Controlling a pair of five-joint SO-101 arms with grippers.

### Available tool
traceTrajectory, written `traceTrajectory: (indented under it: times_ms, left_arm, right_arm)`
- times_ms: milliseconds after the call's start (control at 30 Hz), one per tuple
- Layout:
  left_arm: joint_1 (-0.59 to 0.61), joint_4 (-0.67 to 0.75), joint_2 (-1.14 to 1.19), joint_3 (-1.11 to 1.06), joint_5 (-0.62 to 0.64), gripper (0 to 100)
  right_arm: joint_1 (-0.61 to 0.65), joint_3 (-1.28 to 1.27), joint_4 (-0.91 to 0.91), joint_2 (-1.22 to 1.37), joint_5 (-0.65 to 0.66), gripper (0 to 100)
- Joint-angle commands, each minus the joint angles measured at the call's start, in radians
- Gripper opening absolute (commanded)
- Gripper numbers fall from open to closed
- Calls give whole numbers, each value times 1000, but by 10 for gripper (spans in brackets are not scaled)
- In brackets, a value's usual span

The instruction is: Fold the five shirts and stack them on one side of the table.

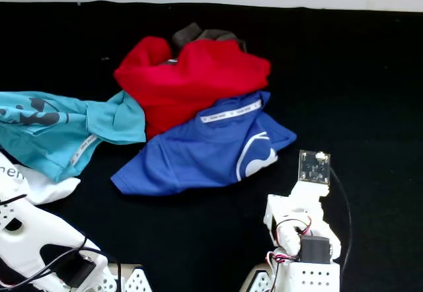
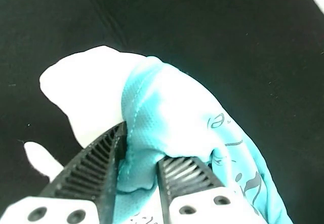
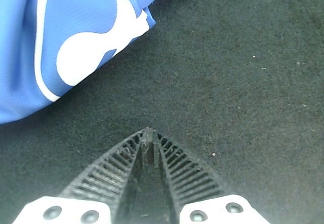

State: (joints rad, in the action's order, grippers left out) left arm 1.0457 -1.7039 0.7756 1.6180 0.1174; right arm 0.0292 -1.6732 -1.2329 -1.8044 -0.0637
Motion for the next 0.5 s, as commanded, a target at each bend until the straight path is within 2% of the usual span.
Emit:
traceTrajectory:
  times_ms: [0,233,467]
  left_arm:
    - [-42,21,-97,41,6,38]
    - [-176,-58,-104,45,12,348]
    - [-351,-63,-104,38,12,318]
  right_arm:
    - [5,-130,-4,1,-8,9]
    - [5,-130,-4,1,-8,9]
    - [5,-130,-4,1,-8,9]
